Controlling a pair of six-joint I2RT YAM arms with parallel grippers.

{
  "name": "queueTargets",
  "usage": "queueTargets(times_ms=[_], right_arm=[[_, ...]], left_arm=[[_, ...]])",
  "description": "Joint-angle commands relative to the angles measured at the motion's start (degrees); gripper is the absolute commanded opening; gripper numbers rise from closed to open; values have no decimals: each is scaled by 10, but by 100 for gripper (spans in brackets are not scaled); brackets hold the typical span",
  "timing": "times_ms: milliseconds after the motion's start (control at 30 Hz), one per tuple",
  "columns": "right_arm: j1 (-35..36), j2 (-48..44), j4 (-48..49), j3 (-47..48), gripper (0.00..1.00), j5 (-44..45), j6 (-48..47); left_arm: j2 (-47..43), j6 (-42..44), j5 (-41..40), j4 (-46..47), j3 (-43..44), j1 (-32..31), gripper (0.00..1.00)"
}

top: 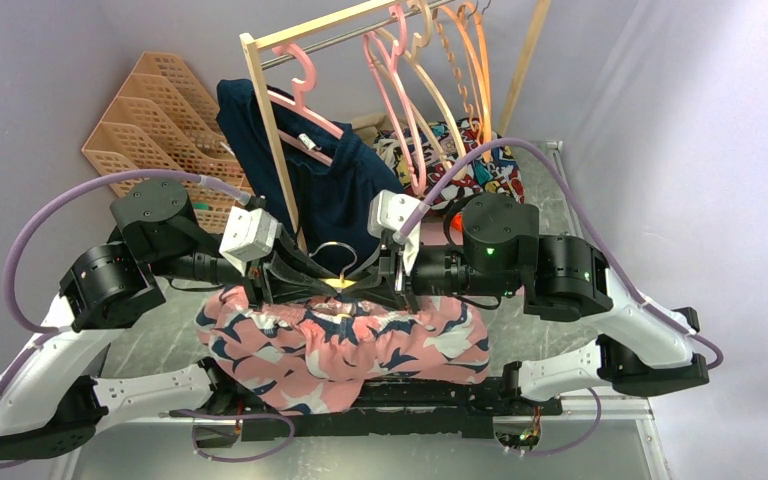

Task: Place the shorts on the hanger
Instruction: Place the hanger at the clothesline.

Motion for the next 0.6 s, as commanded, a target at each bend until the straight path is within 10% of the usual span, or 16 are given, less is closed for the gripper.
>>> queueTargets(times_ms=[0, 133, 333, 567], right_arm=[[-2, -5, 36, -29, 0, 15, 7], [-1, -47, 84, -74, 0, 86, 17], [-2, -113, 125, -113, 0, 177, 38], [-1, -135, 95, -106, 0, 215, 66]], left_arm=[[4, -4, 9, 68, 5, -3, 9], [-25, -14, -44, 76, -19, -3, 61], [-132, -44, -195, 106, -81, -4, 98], [-236, -94, -328, 106, -138, -4, 95]])
